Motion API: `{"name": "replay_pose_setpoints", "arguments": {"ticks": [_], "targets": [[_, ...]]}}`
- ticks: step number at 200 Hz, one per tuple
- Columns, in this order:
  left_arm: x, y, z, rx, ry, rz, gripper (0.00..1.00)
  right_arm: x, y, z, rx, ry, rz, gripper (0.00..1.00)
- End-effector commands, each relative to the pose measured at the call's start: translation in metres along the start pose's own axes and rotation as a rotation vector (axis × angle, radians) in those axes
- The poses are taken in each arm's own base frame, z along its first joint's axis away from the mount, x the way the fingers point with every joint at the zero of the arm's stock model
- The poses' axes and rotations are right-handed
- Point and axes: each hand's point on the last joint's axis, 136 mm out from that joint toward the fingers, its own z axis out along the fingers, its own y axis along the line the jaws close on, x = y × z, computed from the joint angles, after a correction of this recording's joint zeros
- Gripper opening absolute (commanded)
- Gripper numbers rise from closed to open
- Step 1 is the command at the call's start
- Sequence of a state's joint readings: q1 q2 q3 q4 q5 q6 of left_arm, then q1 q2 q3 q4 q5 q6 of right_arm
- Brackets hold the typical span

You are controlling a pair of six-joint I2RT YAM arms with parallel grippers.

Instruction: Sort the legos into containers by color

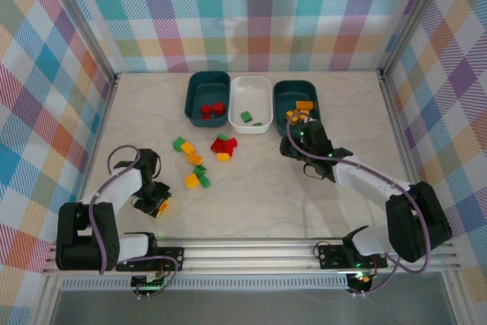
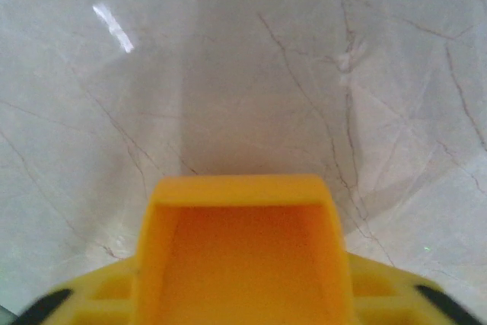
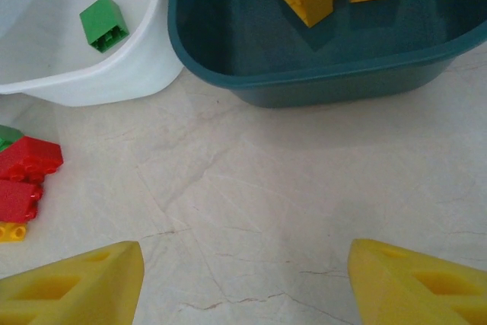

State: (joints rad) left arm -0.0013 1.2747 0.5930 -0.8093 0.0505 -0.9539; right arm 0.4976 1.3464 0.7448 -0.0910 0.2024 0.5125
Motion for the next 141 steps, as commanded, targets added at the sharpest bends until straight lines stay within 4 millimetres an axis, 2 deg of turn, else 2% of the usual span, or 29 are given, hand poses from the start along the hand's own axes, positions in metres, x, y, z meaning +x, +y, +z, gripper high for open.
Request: {"name": "replay_pose_setpoints", "arguments": {"ticks": [1, 13, 28, 40, 55, 67, 89, 103, 121, 141], "targets": [[-0.013, -0.031, 0.0, 0.095, -0.052, 0.034, 0.25, -0.013, -0.009, -0.007, 0.045, -0.058, 0.0, 0.72], [-0.014, -0.052, -0.015, 0.125, -0.091, 0.088, 0.25, -0.021, -0.021, -0.013, 0.05, -0.047, 0.095, 0.72], [-0.016, -0.079, -0.05, 0.121, -0.184, 0.185, 0.26, -0.031, -0.029, -0.019, 0.004, -0.001, 0.238, 0.7], [-0.017, -0.112, -0.085, 0.169, -0.263, 0.263, 0.26, -0.039, -0.036, -0.024, 0.032, -0.009, 0.252, 0.71], [-0.011, -0.158, -0.123, 0.28, -0.324, 0.338, 0.25, -0.044, -0.06, -0.026, 0.07, 0.005, 0.333, 0.73], [-0.001, -0.196, -0.145, 0.374, -0.339, 0.397, 0.23, -0.045, -0.079, -0.025, 0.042, 0.016, 0.457, 0.73], [0.034, -0.266, -0.166, 0.515, -0.305, 0.567, 0.22, -0.049, -0.107, -0.026, 0.028, 0.021, 0.603, 0.74], [0.06, -0.306, -0.165, 0.558, -0.272, 0.687, 0.2, -0.049, -0.12, -0.025, 0.033, 0.027, 0.657, 0.74], [0.104, -0.356, -0.168, 0.64, -0.212, 0.848, 0.19, -0.046, -0.128, -0.022, 0.025, 0.037, 0.703, 0.74], [0.153, -0.401, -0.172, 0.733, -0.17, 1.013, 0.19, -0.043, -0.134, -0.019, 0.042, 0.044, 0.712, 0.74]]}}
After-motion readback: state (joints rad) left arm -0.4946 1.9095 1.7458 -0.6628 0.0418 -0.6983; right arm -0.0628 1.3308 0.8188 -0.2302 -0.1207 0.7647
